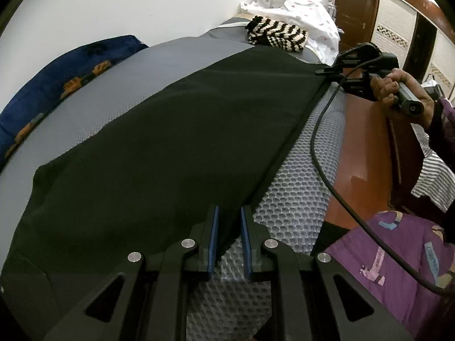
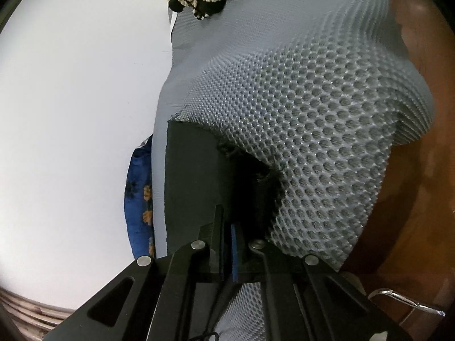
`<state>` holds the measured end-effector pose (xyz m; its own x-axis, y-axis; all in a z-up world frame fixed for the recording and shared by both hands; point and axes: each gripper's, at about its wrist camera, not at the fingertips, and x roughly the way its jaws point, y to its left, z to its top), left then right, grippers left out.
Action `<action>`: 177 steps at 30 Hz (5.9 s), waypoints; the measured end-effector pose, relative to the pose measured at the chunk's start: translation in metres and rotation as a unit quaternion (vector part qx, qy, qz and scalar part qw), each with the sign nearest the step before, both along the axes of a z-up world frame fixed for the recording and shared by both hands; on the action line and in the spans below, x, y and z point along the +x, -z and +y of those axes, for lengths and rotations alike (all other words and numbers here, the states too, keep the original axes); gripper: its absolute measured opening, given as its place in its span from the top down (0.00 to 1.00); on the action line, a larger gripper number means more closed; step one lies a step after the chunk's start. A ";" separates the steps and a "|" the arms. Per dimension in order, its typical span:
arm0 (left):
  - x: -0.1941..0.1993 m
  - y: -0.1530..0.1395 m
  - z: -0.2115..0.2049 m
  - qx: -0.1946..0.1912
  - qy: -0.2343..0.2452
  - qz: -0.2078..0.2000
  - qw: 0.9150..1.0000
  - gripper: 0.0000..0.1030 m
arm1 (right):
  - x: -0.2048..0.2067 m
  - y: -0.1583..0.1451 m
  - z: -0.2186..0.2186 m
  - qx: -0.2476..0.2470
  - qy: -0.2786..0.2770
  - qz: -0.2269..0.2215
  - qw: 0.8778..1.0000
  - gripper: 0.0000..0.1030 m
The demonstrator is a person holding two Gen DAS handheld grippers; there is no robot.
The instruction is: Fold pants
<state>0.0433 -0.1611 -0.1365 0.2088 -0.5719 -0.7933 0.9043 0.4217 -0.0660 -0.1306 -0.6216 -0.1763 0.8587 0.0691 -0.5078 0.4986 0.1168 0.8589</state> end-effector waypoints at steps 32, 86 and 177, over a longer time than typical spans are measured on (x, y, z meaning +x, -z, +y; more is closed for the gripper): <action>0.002 0.003 0.009 -0.015 -0.003 0.012 1.000 0.81 | 0.022 -0.007 0.037 0.008 -0.059 -0.029 0.998 0.70; 0.024 0.005 0.188 -0.024 -0.266 -0.030 0.963 0.47 | 0.166 -0.093 0.317 -0.263 -0.476 -0.004 0.839 0.66; 0.122 0.028 0.327 -0.024 -0.525 -0.055 0.849 0.00 | 0.451 -0.040 0.324 -0.282 -0.562 -0.027 0.777 0.87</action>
<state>0.1650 0.1655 -0.1643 0.6940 -0.0550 -0.7179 0.0323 0.9985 -0.0452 0.3205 -0.2980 -0.1361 0.4388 0.5703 -0.6944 -0.2262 0.8180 0.5289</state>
